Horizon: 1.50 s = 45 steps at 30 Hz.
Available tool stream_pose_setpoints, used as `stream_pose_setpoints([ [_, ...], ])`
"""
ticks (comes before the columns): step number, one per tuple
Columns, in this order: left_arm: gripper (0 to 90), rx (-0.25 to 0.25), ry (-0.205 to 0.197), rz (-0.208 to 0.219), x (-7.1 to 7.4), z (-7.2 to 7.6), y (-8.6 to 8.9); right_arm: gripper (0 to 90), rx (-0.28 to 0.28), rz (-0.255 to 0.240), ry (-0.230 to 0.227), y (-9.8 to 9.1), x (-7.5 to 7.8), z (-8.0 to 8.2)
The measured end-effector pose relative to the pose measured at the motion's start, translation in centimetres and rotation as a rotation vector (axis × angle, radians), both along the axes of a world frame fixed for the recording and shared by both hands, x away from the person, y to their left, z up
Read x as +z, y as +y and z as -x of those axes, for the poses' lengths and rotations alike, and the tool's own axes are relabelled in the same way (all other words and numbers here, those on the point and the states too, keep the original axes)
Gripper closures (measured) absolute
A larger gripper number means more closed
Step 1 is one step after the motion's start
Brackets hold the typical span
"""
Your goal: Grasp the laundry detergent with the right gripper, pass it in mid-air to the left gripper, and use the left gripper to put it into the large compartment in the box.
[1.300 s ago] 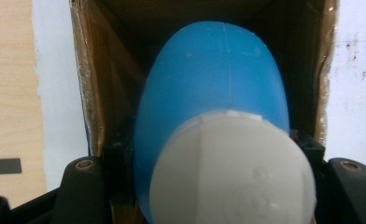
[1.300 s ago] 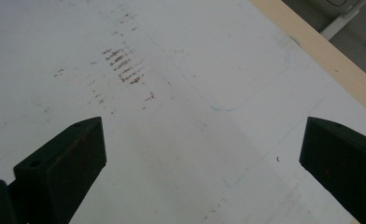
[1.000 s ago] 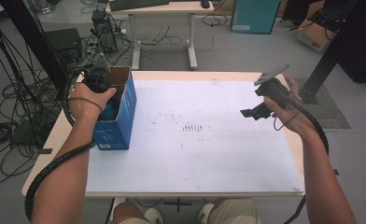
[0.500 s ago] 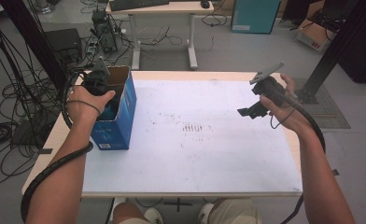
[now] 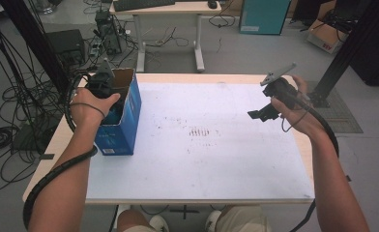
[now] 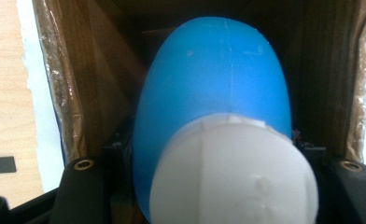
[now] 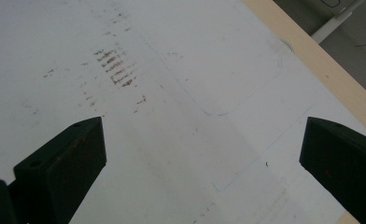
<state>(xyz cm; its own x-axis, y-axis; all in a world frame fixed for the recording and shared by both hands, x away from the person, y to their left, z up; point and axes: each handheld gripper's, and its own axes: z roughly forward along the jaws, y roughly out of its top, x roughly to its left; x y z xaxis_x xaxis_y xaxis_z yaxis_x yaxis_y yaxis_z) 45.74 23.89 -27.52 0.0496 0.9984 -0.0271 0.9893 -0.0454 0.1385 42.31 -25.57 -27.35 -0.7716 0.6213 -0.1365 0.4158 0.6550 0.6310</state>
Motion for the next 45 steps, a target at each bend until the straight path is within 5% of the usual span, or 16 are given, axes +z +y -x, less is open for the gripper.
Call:
stream_pose_setpoints([
  [45, 36.4, -0.011, -0.006, 0.0, -0.11, 0.14, 0.22, 0.2, -0.003, 0.014, -0.012, -0.27, 0.05, -0.21],
])
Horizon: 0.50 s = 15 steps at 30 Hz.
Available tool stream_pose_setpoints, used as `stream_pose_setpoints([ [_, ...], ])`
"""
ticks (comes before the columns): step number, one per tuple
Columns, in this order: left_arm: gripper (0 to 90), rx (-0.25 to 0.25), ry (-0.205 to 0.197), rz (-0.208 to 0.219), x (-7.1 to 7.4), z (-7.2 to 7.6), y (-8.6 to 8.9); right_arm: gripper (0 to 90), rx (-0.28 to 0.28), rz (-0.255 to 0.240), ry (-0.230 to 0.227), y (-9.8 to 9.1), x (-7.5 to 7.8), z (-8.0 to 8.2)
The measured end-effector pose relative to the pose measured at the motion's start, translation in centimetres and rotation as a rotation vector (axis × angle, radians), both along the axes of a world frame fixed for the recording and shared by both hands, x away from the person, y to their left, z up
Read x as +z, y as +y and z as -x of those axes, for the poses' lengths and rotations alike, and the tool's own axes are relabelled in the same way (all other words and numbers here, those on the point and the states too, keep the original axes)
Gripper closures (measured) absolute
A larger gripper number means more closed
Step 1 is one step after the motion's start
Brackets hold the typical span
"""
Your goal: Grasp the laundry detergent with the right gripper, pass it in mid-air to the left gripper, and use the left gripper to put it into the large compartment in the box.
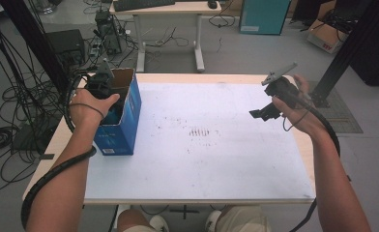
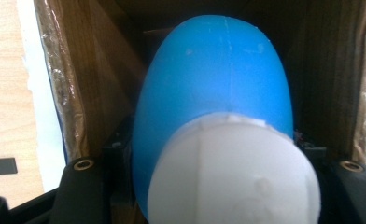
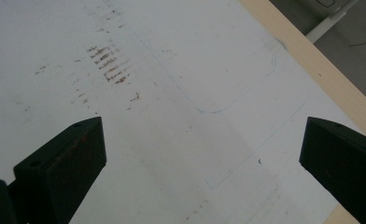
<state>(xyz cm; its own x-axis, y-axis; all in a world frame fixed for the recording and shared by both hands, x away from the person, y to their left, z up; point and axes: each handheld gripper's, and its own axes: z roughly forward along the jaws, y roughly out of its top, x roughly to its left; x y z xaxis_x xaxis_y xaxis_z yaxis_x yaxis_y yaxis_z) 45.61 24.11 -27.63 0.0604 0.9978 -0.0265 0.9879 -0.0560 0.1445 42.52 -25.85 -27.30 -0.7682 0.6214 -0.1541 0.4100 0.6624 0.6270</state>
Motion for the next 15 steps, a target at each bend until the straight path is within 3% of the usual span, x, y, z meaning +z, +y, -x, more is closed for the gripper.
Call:
stream_pose_setpoints([
  [15, 36.4, -0.004, 0.002, -0.002, 0.01, 0.0, 0.01, 0.2, 0.007, 0.012, -0.005, -0.02, 0.25, 0.11],
])
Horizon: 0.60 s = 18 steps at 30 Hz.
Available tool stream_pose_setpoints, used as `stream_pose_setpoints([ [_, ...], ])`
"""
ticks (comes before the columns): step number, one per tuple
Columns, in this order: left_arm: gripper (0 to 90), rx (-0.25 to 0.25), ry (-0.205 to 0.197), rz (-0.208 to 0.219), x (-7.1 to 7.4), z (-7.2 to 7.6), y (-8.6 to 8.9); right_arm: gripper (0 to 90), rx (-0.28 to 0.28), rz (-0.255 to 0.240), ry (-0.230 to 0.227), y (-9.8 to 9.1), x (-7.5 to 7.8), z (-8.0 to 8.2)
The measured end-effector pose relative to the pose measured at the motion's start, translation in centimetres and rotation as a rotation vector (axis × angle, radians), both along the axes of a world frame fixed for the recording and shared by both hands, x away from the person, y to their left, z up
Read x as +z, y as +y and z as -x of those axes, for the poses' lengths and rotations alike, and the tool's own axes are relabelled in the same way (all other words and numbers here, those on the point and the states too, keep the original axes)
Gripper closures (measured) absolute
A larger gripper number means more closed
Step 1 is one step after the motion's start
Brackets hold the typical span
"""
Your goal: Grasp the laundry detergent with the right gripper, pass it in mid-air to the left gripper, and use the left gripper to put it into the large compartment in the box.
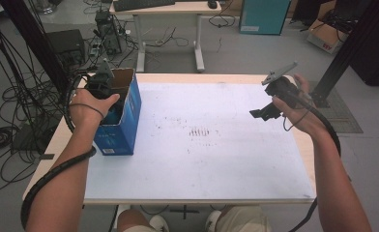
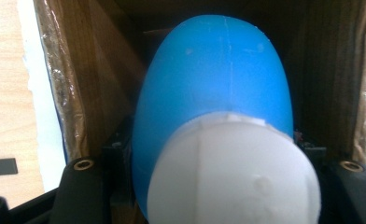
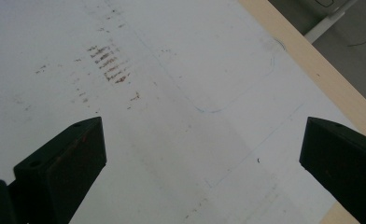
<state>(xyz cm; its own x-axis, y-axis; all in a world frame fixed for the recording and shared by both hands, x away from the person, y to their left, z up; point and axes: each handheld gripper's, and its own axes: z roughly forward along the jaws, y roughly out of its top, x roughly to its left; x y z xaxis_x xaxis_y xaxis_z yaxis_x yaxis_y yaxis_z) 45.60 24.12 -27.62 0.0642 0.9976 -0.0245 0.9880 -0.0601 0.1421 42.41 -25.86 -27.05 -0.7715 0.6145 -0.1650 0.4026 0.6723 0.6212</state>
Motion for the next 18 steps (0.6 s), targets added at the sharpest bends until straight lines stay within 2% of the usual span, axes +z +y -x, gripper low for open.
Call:
stream_pose_setpoints([
  [18, 36.5, -0.001, 0.002, -0.002, -0.05, 0.07, -0.02, 0.2, -0.005, 0.012, -0.004, -0.04, 0.07, 0.04],
])
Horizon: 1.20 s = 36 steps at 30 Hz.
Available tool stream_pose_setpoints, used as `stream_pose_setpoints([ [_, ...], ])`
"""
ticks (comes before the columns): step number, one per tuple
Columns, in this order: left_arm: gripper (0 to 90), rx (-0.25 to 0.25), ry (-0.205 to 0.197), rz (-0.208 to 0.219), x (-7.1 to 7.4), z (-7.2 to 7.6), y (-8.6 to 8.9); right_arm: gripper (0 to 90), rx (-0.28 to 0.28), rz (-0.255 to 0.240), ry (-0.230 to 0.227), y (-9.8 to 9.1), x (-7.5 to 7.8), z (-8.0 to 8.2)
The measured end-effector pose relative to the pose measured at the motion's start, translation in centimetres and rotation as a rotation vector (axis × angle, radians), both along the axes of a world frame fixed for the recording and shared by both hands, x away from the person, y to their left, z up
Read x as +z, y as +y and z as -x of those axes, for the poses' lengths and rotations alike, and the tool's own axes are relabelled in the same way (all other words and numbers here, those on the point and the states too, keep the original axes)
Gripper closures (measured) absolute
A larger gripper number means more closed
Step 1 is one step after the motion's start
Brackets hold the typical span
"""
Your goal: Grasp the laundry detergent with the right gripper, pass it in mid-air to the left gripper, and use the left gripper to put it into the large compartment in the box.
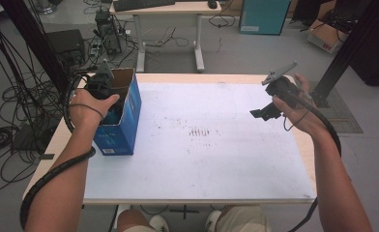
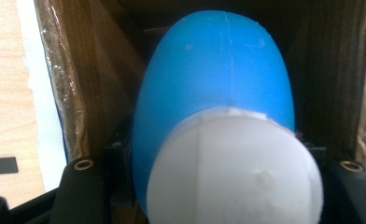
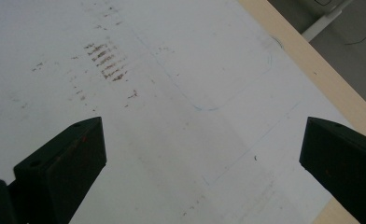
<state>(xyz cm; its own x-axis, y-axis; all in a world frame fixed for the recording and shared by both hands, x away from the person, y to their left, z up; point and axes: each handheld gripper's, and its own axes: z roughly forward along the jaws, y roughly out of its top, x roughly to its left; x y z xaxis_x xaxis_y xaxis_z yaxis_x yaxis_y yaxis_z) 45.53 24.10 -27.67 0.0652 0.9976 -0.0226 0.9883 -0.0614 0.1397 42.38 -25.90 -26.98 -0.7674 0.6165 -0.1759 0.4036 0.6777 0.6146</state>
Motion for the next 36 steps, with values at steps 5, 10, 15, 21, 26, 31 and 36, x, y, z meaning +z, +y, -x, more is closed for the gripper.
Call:
stream_pose_setpoints([
  [5, 36.5, 0.001, 0.001, -0.001, 0.0, -0.01, -0.06, 0.2, -0.004, 0.001, 0.002, 0.01, -0.01, 0.0],
  [10, 36.5, 0.003, -0.003, -0.003, -0.02, 0.04, -0.12, 0.2, -0.002, -0.004, -0.001, -0.05, 0.01, -0.02],
  [15, 36.5, 0.001, 0.0, -0.006, -0.01, 0.03, -0.2, 0.2, -0.007, -0.006, -0.002, -0.1, 0.12, 0.07],
  [21, 36.5, 0.0, 0.0, -0.008, -0.04, 0.01, -0.24, 0.2, -0.008, -0.005, 0.0, -0.08, 0.09, 0.09],
  [26, 36.3, 0.002, 0.0, -0.004, -0.08, 0.03, -0.16, 0.2, -0.01, -0.005, 0.003, -0.11, 0.01, 0.07],
  [31, 36.3, 0.002, -0.001, -0.008, -0.1, 0.03, -0.19, 0.2, -0.009, -0.004, 0.003, -0.21, -0.06, 0.03],
  [36, 36.5, -0.004, 0.004, -0.013, -0.1, -0.04, -0.35, 0.2, -0.007, -0.004, 0.001, -0.17, 0.05, 0.02],
])
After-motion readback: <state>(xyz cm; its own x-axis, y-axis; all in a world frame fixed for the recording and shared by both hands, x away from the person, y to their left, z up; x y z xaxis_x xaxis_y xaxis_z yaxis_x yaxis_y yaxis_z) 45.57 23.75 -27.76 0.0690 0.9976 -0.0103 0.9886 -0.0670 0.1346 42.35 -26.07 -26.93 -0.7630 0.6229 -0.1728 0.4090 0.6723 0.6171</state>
